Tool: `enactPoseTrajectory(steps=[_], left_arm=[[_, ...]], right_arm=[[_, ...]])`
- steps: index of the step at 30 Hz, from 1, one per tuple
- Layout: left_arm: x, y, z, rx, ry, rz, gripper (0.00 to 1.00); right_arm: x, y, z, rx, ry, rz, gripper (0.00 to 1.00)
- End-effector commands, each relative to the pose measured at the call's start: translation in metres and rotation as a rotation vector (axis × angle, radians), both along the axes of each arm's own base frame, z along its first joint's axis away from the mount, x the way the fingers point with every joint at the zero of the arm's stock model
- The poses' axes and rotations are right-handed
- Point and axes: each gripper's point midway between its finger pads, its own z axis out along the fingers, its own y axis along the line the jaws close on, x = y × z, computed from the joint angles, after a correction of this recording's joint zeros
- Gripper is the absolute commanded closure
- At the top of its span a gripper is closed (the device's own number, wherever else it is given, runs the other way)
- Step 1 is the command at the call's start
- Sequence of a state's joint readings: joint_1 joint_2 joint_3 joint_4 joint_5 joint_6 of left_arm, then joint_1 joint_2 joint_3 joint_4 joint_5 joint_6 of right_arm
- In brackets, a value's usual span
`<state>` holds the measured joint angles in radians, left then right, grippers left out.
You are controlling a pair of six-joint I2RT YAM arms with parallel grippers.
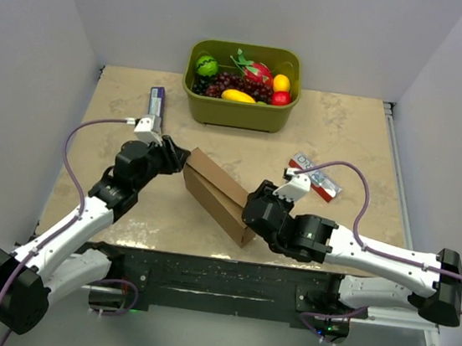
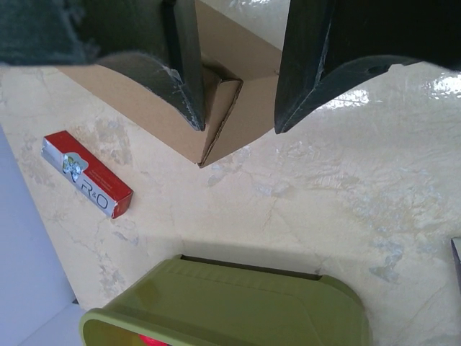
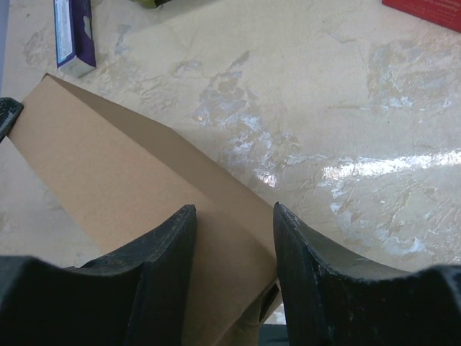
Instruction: Fold the paper box
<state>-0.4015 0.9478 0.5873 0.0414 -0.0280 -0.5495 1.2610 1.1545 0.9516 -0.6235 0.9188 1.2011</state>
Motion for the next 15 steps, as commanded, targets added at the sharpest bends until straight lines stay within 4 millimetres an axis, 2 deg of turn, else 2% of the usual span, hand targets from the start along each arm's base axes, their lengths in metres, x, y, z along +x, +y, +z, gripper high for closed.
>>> enactPoseTrajectory(steps=[1, 5, 10, 15], left_arm=[[-0.064, 0.031, -0.120, 0.185, 0.408, 0.016, 0.56], [-0.067, 0.029, -0.124, 0.150, 0.402, 0.021, 0.63], [-0.071, 0.030, -0.135, 0.132, 0.409, 0.034, 0.65], [-0.074, 0.030, -0.143, 0.131, 0.416, 0.029, 0.69]], right_arm=[[-0.025, -0.018, -0.067, -0.215, 0.141, 0.054, 0.48], [-0.027, -0.024, -0.080, -0.247, 0.154, 0.041, 0.47], [-0.032, -0.026, -0.095, -0.275, 0.184, 0.053, 0.46], [-0.033, -0.025, -0.109, -0.329, 0.201, 0.052, 0.37]])
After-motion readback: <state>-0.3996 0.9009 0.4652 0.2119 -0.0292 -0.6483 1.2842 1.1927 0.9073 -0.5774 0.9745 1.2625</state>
